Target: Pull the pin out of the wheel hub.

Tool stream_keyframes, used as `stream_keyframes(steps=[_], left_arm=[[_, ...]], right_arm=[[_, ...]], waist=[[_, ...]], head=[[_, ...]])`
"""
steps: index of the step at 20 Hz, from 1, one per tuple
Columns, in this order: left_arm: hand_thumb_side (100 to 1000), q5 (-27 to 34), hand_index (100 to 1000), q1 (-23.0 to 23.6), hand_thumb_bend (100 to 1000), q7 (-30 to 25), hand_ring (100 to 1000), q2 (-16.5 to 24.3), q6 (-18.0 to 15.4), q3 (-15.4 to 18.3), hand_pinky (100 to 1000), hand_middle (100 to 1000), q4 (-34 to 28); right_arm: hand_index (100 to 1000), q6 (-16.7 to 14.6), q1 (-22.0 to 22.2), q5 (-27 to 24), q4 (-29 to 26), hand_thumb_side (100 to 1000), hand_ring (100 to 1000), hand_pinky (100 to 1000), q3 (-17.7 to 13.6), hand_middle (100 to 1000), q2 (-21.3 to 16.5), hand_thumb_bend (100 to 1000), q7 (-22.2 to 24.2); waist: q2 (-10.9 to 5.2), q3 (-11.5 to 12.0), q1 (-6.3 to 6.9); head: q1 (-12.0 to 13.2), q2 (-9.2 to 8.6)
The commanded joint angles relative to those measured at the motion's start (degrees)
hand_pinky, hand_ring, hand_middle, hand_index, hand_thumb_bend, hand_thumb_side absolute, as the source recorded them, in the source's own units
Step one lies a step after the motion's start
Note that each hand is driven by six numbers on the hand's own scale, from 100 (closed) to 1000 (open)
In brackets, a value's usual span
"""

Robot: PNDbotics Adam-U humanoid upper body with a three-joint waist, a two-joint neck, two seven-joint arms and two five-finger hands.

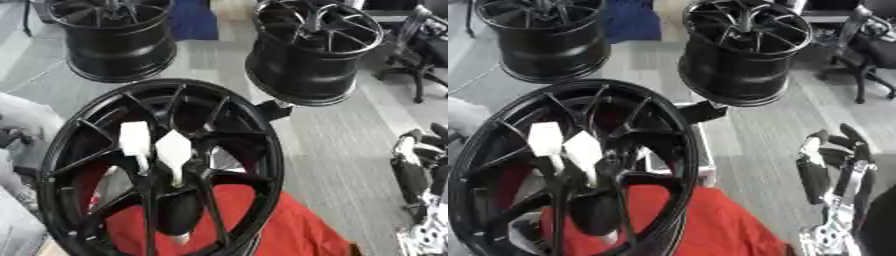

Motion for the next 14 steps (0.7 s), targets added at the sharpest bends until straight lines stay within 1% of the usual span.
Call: stream_keyframes(steps=[1, 3, 6, 8, 10, 12, 14], left_arm=[[778, -1.25, 772, -0.74, 100, 3.04, 576, -3.04, 3.76, 1.30, 592, 635, -2.59], [791, -2.12, 769, -0.91, 100, 5.25, 573, -4.80, 5.70, 1.28, 589, 631, -2.91], [797, -3.18, 767, -0.61, 100, 7.74, 570, -6.05, 7.65, 0.87, 586, 626, -3.07], [799, -3.66, 766, -0.46, 100, 8.73, 569, -6.43, 8.27, 0.59, 586, 625, -3.19], [801, -4.06, 768, -0.43, 100, 9.31, 569, -6.65, 8.68, 0.38, 586, 625, -3.28], [788, -4.44, 768, -0.40, 100, 9.54, 569, -6.77, 8.84, 0.17, 586, 625, -3.41], [796, -4.76, 768, -0.33, 100, 9.54, 569, -6.91, 8.91, 0.00, 586, 624, -3.52]], right_arm=[[823, -0.10, -0.39, -0.41, -1.02, 429, 593, 641, -0.22, 636, -0.14, 100, -0.12], [823, -0.07, -0.40, -0.44, -1.02, 427, 593, 641, -0.16, 636, -0.12, 100, -0.08], [823, -0.11, -0.43, -0.46, -1.02, 428, 593, 641, -0.17, 636, -0.09, 100, -0.08], [823, -0.14, -0.47, -0.46, -1.02, 419, 593, 641, -0.18, 636, -0.07, 100, -0.13], [823, -0.16, -0.47, -0.46, -1.02, 428, 593, 641, -0.15, 637, -0.03, 100, -0.09], [823, -0.18, -0.50, -0.45, -1.02, 426, 593, 641, -0.13, 637, -0.08, 100, -0.06], [823, -0.18, -0.50, -0.46, -1.02, 428, 593, 641, -0.15, 637, -0.07, 100, -0.07]], waist=[[-0.40, 0.13, 0.17], [-0.36, 0.19, 0.15], [-0.33, 0.12, 0.19], [-0.28, 0.08, 0.20], [-0.27, 0.07, 0.19], [-0.25, 0.06, 0.19], [-0.26, 0.08, 0.18]], head=[[-0.17, -0.16], [-0.25, -0.16], [-0.31, -0.16], [-0.34, -0.16], [-0.25, -0.16], [-0.12, -0.16], [-0.18, -0.16]])
